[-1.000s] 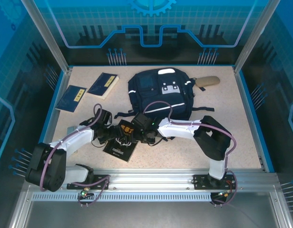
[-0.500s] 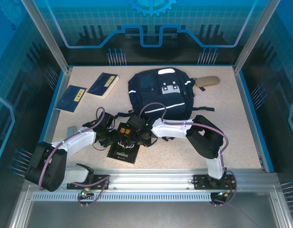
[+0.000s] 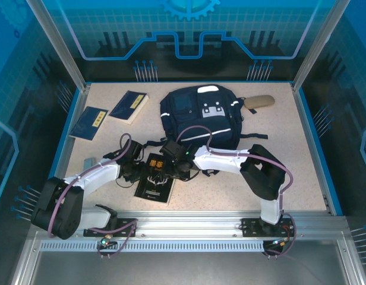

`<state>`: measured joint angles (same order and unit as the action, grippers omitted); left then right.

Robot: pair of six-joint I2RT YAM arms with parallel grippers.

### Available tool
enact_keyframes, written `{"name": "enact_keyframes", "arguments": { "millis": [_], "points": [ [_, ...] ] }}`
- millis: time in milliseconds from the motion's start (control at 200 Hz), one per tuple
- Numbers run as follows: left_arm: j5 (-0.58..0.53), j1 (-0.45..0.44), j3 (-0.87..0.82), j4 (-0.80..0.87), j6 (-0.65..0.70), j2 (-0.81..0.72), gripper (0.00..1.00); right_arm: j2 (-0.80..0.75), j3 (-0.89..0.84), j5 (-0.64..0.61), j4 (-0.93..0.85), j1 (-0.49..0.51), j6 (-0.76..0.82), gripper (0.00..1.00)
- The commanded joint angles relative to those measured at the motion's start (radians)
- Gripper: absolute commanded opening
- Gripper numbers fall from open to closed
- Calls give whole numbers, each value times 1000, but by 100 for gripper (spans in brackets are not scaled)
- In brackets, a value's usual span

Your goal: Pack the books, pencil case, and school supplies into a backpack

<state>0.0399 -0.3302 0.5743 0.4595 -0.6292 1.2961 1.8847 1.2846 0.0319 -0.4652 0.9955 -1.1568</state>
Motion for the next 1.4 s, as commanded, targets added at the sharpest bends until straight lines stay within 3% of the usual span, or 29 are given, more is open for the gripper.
{"name": "enact_keyframes", "arguments": {
  "millis": [0, 195, 345, 475, 620, 755, 925, 1396],
  "points": [
    [6, -24, -19, 9, -29, 48, 38, -48, -15, 83, 100, 1, -38, 42],
    [7, -24, -14, 13, -33, 40, 38, -31, -34, 79, 105, -6, -60, 31],
    [6, -24, -10, 31, -39, -9, 39, -24, -40, 52, 83, -6, -54, 16],
    [3, -21, 14, 71, -37, -87, 50, -59, -53, 1, 62, -11, -5, 4],
    [40, -4, 43, 92, -37, -186, 78, -133, -105, 16, 111, -43, 116, 4],
    [130, 23, 33, 50, -49, -242, 91, -205, -154, 85, 156, -96, 193, 3],
    [211, 42, 3, -11, -41, -221, 97, -272, -201, 140, 192, -161, 240, 3],
    [427, 48, -42, -234, -45, -51, 99, -379, -310, 268, 277, -277, 253, 1]
  ]
}}
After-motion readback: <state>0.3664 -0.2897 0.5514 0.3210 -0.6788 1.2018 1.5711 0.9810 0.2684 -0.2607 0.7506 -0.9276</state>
